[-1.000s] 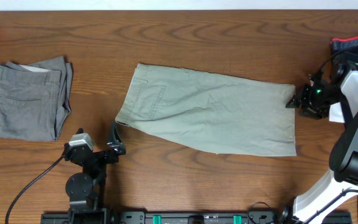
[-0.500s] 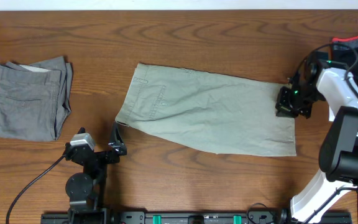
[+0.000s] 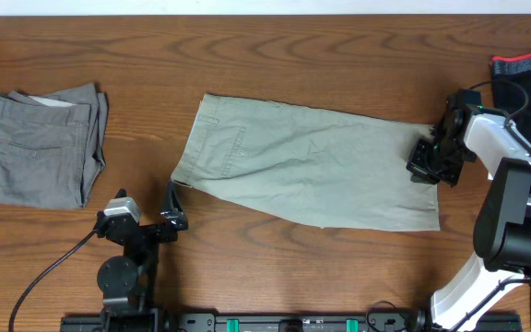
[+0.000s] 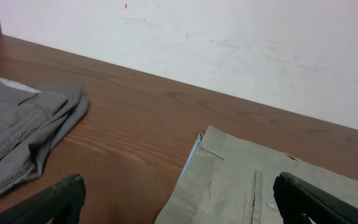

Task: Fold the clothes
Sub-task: 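Grasp the right end of the khaki trousers with the right gripper, then pull the khaki trousers' right end rightward to straighten them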

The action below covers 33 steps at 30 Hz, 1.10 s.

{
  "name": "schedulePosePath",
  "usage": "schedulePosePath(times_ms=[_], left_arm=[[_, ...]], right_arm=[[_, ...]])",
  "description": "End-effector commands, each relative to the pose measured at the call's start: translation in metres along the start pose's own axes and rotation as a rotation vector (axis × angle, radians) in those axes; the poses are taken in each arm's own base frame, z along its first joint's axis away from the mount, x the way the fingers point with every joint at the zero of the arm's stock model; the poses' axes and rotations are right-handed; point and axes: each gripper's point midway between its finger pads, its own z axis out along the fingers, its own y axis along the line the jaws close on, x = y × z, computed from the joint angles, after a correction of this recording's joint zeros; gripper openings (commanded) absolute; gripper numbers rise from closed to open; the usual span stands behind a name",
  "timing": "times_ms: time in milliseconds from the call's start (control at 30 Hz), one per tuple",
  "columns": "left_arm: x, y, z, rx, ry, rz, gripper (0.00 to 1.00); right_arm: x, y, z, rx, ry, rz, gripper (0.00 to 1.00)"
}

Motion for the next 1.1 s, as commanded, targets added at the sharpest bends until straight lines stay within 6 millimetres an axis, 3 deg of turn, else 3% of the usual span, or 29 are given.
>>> schedulePosePath(times_ms=[0, 300, 633, 800, 1067], left_arm=[[0.015, -0.001, 0.001, 0.019, 0.049, -0.004, 0.98], [0.015, -0.001, 0.001, 0.02, 0.049, -0.004, 0.98], [0.015, -0.001, 0.001, 0.02, 0.049, -0.004, 0.98], [0.015, -0.001, 0.001, 0.02, 0.049, -0.004, 0.98], [0.015, -0.001, 0.001, 0.02, 0.049, -0.004, 0.98]], right_arm=[[-0.009, -0.009, 0.01, 0.05, -0.042, 0.041, 0.01], [-0.04, 0.001, 0.007, 0.007, -0.166, 0.051, 0.02], [-0.058, -0.043, -0.001, 0.181, -0.255, 0.128, 0.01], [-0.069, -0.056, -0.006, 0.168, -0.285, 0.163, 0.01], [-0.088, -0.038, -0.009, 0.059, -0.344, 0.091, 0.03]])
